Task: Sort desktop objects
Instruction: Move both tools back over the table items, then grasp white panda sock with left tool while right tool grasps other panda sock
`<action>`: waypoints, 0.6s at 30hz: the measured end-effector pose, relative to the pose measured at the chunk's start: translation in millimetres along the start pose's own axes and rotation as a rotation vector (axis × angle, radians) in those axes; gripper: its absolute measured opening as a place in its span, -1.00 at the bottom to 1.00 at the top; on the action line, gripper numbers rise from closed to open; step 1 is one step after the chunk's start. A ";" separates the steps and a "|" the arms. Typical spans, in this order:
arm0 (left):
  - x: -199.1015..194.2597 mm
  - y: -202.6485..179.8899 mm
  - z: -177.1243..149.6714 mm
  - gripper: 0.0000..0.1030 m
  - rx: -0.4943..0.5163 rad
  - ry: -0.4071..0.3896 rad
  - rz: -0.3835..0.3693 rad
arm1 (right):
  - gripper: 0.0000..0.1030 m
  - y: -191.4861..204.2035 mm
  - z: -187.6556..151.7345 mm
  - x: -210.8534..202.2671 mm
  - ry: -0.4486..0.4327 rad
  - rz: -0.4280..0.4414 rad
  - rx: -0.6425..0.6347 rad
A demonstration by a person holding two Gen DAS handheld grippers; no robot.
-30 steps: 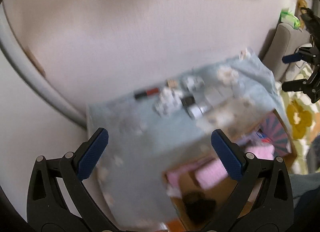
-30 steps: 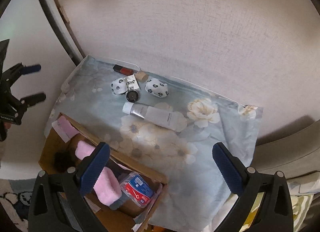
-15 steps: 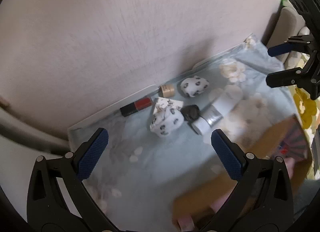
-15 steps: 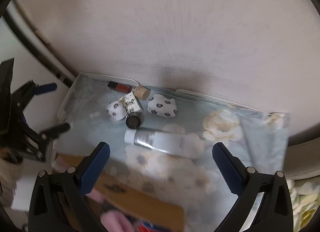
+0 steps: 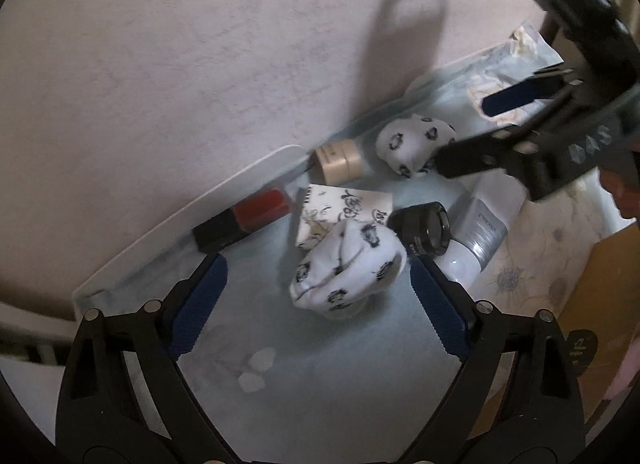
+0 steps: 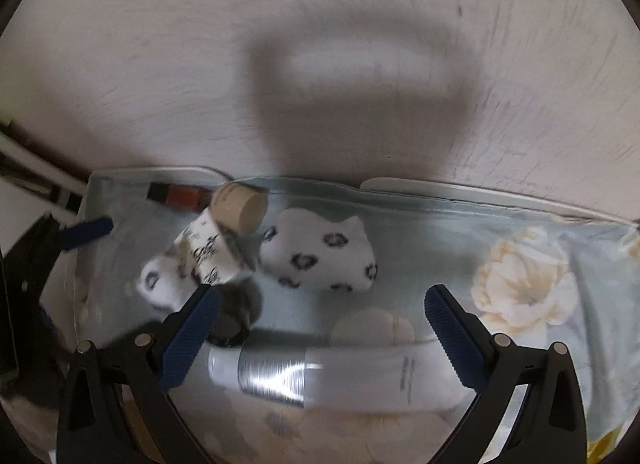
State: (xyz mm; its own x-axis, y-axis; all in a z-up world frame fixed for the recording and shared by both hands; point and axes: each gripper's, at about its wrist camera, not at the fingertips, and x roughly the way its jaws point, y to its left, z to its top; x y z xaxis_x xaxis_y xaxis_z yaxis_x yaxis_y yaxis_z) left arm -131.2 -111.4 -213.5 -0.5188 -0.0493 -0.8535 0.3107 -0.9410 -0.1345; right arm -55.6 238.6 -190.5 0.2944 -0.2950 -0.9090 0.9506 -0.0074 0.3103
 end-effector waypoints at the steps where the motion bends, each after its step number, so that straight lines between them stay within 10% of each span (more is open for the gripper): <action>1: 2.4 -2.0 -1.0 0.79 0.010 -0.003 0.000 | 0.99 0.0 0.0 2.6 0.002 -0.001 -0.002; 13: 24.9 -6.1 -7.0 0.60 0.062 0.003 -0.026 | 0.78 6.2 -0.3 21.1 0.013 -0.017 -0.036; 18: 34.2 -12.6 -5.3 0.07 0.094 0.032 -0.034 | 0.42 8.4 -0.6 23.1 0.015 -0.047 -0.070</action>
State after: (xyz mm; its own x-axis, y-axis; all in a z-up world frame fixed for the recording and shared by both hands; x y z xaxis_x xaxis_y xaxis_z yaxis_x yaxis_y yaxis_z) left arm -148.6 -99.5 -243.7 -0.5020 -0.0078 -0.8649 0.2165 -0.9693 -0.1169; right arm -40.8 232.3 -209.1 0.2500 -0.2814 -0.9264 0.9679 0.0458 0.2473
